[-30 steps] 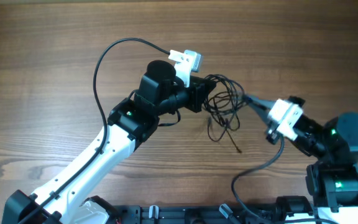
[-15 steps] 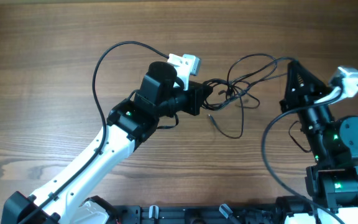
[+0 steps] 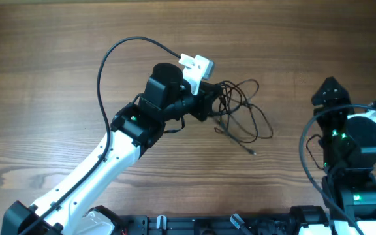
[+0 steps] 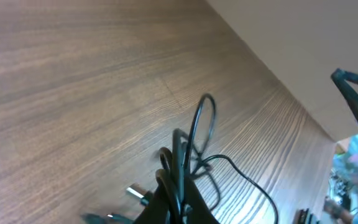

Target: Untangle cables

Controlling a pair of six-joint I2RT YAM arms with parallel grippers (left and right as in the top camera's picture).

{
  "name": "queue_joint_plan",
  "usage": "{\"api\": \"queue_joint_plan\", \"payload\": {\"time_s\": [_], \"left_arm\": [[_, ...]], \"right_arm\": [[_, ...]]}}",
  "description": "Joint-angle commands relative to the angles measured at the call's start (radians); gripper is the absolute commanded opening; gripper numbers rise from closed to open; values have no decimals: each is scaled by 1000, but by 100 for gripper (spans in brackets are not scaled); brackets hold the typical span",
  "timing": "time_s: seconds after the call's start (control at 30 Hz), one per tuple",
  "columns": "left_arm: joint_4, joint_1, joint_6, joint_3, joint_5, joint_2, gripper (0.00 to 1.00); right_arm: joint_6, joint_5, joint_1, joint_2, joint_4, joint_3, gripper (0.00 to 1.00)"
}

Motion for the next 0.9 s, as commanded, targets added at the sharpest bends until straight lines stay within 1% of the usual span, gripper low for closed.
{"api": "queue_joint_plan", "payload": {"time_s": [0.0, 0.03, 0.07, 0.1, 0.13, 0.17, 0.3, 0.37, 0.43, 0.53, 0.6, 0.63, 0.7, 0.73, 0.77, 0.8, 0.87], "left_arm": [[11, 5, 117, -6, 20, -50, 4], [14, 5, 117, -6, 20, -53, 4], [18, 5, 117, -5, 20, -55, 4], [19, 5, 117, -6, 20, -55, 4], [19, 3, 116, -6, 21, -55, 4], [19, 3, 112, -6, 31, -55, 4], [28, 3, 54, -5, 32, -56, 4], [41, 3, 51, -5, 32, -56, 4], [53, 3, 23, -5, 32, -56, 4], [85, 3, -77, -5, 32, -56, 4], [112, -10, -133, -5, 33, -56, 4], [125, -24, -133, -5, 36, -56, 4], [150, -51, -132, -5, 35, -56, 4], [163, -63, -132, -5, 35, -56, 4], [169, -69, -132, -5, 35, -56, 4], [168, -68, -132, -5, 35, -56, 4], [160, -59, -131, -5, 34, -56, 4]], "right_arm": [[-443, -180, -2, -8, 24, 14, 84], [-634, -325, -2, -8, 43, 14, 89], [-819, -499, -2, -8, 53, 14, 92], [-927, -618, -2, -8, 52, 14, 96], [-1128, -878, -2, -8, 43, 14, 100], [-1286, -1084, -2, -7, 21, 14, 100], [-1435, -1153, -1, 6, -94, 14, 100], [-1553, -1254, -1, 31, -180, 14, 100], [-1569, -1262, -1, 60, -205, 14, 100], [-1569, -1262, 5, 127, -222, 14, 99], [-1569, -1262, 23, 167, -217, 14, 96], [-1573, -1261, 40, 195, -212, 14, 91], [-1599, -1260, 61, 230, -210, 14, 69], [-1599, -1252, 70, 254, -206, 14, 56], [-1598, -1244, 73, 275, -195, 14, 14], [-1593, -1238, 73, 285, -179, 14, 4], [-1588, -1239, 72, 278, -143, 14, 4]]}}
